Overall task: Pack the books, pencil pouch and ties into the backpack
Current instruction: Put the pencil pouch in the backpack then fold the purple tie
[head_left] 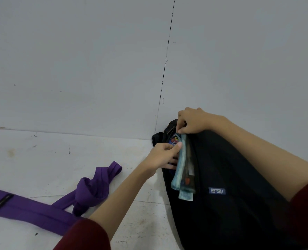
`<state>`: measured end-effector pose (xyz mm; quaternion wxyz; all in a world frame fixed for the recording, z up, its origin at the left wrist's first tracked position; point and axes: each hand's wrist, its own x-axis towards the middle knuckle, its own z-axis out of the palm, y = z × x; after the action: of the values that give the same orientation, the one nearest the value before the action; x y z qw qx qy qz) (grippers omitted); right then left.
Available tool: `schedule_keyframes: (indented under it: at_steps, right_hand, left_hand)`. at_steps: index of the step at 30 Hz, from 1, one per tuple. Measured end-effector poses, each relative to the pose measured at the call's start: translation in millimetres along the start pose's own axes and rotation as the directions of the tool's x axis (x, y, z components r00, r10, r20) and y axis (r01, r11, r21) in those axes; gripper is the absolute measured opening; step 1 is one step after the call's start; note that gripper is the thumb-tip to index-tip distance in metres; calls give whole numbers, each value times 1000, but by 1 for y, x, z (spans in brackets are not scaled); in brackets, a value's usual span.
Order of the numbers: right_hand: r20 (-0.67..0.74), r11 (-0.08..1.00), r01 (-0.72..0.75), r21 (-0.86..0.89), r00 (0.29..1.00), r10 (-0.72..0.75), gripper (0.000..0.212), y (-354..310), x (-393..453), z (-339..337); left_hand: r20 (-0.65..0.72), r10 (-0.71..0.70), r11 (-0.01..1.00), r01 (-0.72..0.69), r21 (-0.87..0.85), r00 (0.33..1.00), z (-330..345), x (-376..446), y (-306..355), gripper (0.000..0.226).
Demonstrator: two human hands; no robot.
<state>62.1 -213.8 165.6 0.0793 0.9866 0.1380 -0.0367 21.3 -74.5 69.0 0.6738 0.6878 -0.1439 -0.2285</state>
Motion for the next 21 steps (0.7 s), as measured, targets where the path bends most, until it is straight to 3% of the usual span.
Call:
schedule_keyframes:
  at_steps: [3,6,12,16,21]
  right_hand:
    - [34,984,37,-172,999,-32,21,-3,-1,5]
    - [114,958,55,-282,993,-24,20,-5,1,3]
    - [146,995,75,-62,987,-65,16,-11,8,1]
    - [64,995,42,-86,997,-36,15,-11,6,-1]
    - [-13,990,29,-141,999,-31,39,-6,0,2]
  left_hand:
    - [-72,-22,998,26,56,997,8,16,2,40]
    - [-98,-61,998,61,6,993,10,26,0,42]
    - [-40,-113,987,107,-121,993,16,30,3,25]
    - [-154,-161,981,141,-132,975,23,38,8,14]
    - [-215,-157,958,95,-270,964,33,38,6,5]
